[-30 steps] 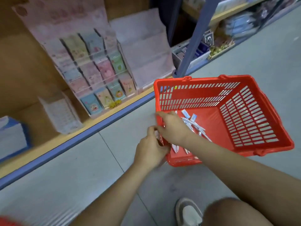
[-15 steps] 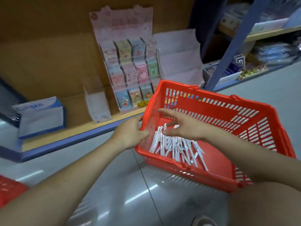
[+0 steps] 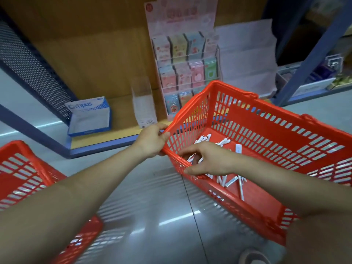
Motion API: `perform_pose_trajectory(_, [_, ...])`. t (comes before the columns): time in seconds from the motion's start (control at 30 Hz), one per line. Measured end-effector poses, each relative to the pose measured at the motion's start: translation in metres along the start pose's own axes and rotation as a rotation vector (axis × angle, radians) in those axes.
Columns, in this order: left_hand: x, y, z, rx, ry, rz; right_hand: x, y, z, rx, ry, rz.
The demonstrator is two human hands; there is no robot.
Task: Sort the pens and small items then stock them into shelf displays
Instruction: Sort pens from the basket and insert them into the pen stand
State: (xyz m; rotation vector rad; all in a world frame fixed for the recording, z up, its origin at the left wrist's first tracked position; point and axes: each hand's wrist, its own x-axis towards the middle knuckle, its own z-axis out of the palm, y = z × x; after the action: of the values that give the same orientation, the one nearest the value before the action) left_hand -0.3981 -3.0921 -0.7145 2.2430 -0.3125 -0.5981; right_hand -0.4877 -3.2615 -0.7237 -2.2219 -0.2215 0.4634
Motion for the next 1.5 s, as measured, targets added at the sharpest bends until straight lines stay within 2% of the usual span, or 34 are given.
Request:
perform_pose_trajectory(0.13, [0.001, 0.006, -0.003, -0.069, 0.108, -0.023, 0.010, 0.006, 0.010, -0.048, 0.123, -0.064])
perform_pose_trajectory(0.27, [0.004, 0.006, -0.009, -0.074, 0.072, -0.044, 0.014, 0.018, 0.008, 0.164, 0.205, -0.030])
perform_pose_trajectory(0.33, [0.002, 0.008, -0.010, 0.004, 0.038, -0.021, 0.015, 0.027, -0.005, 0.258, 0.268, 0.014])
perform_pose_trajectory(0.4, [0.003, 0.012, -0.012, 0.310, 0.070, 0.102, 0.013, 0.043, -0.021, 0.266, 0.320, 0.047])
perform_pose_trajectory(0.47, [0.007, 0.021, -0.012, 0.639, 0.190, 0.307, 0.010, 0.065, -0.038, 0.233, 0.391, 0.094])
perform_pose_trajectory(0.53, [0.016, 0.035, -0.004, 0.741, 0.233, 0.472, 0.005, 0.090, -0.049, 0.182, 0.453, 0.197])
perform_pose_trajectory(0.6, [0.027, 0.055, 0.014, 0.733, 0.128, 0.526, -0.004, 0.114, -0.053, 0.211, 0.481, 0.328])
perform_pose_trajectory(0.77, [0.048, 0.067, 0.071, 0.893, -0.234, 0.351, -0.035, 0.162, -0.047, 0.228, 0.464, 0.560])
perform_pose_trajectory(0.87, [0.041, 0.045, 0.082, 1.113, -0.342, 0.295, -0.047, 0.179, -0.038, 0.200, 0.354, 0.673])
perform_pose_trajectory(0.97, [0.031, 0.040, 0.078, 1.138, -0.383, 0.264, -0.045, 0.184, -0.036, 0.242, 0.279, 0.698])
perform_pose_trajectory(1.07, [0.022, 0.031, 0.088, 1.171, -0.561, 0.145, -0.038, 0.179, -0.038, 0.227, 0.164, 0.673])
perform_pose_trajectory(1.13, [0.032, 0.024, 0.097, 1.076, -0.635, 0.057, -0.030, 0.174, -0.043, 0.167, 0.072, 0.660])
perform_pose_trajectory(1.2, [0.055, 0.023, 0.110, 0.961, -0.594, 0.038, -0.023, 0.170, -0.044, 0.032, 0.025, 0.657])
perform_pose_trajectory(1.27, [0.081, 0.022, 0.126, 0.870, -0.508, 0.033, -0.017, 0.169, -0.038, -0.037, 0.058, 0.661])
perform_pose_trajectory(1.5, [0.116, -0.013, 0.178, 0.674, -0.300, -0.234, -0.018, 0.180, 0.017, -0.022, 0.201, 0.747])
